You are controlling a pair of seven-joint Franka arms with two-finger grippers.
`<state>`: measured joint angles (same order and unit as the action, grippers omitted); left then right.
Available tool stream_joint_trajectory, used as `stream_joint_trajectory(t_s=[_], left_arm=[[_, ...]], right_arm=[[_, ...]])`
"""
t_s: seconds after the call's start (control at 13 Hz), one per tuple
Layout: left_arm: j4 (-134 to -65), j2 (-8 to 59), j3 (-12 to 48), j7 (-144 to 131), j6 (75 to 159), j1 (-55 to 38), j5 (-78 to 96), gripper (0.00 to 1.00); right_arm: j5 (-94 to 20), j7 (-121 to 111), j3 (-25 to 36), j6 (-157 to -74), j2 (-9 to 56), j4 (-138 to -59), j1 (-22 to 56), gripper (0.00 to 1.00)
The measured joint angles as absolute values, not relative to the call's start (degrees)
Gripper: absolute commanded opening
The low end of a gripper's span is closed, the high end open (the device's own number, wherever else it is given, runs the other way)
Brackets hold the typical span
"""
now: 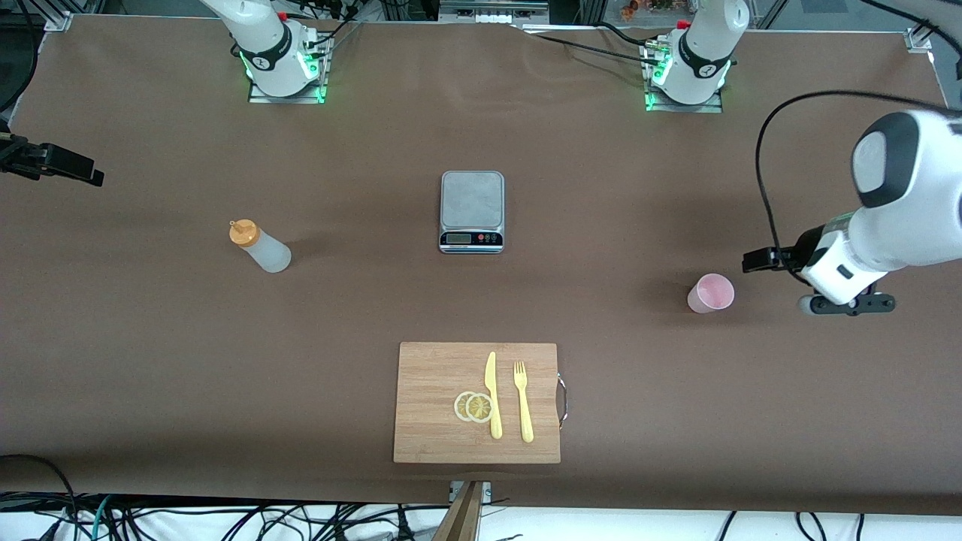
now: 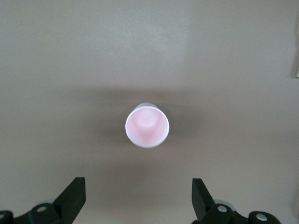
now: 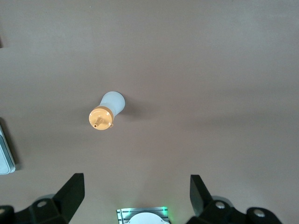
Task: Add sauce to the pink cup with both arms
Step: 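Reach the left gripper down to the pink cup and grasp it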
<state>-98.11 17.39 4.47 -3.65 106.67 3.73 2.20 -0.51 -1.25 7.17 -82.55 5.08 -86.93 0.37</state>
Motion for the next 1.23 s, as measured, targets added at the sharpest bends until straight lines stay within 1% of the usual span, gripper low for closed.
stream_joint_trajectory(t_s=[0.15, 0.38, 0.61, 1.07, 1.15, 1.23], left_arm=[[-99.96, 19.9, 4.47, -3.61, 112.07, 4.12, -0.44, 1.0], [-101.15, 23.06, 4.45, -2.18, 115.31, 5.09, -1.21, 1.0], [-105.58, 23.63, 4.45, -1.01, 121.18, 5.38, -1.22, 1.0], [-112.16, 23.64, 4.46, -0.87, 128.83, 5.52, -1.22, 0.99], [-113.04, 23.64, 4.47, -0.86, 130.15, 5.52, -1.22, 0.88], [-113.71, 23.64, 4.47, -0.85, 131.2, 5.52, -1.22, 0.59]], right_arm=[[-0.52, -1.25, 7.15, -82.55, 5.08, -86.92, 0.37, 1.0], [-0.52, -1.25, 7.15, -82.55, 5.08, -86.91, 0.37, 1.0], [-0.52, -1.25, 7.15, -82.55, 5.08, -86.91, 0.37, 1.0], [-0.52, -1.25, 7.15, -82.55, 5.08, -86.91, 0.37, 1.0], [-0.52, -1.25, 7.15, -82.55, 5.08, -86.91, 0.37, 1.0], [-0.52, -1.25, 7.15, -82.55, 5.08, -86.91, 0.37, 1.0]])
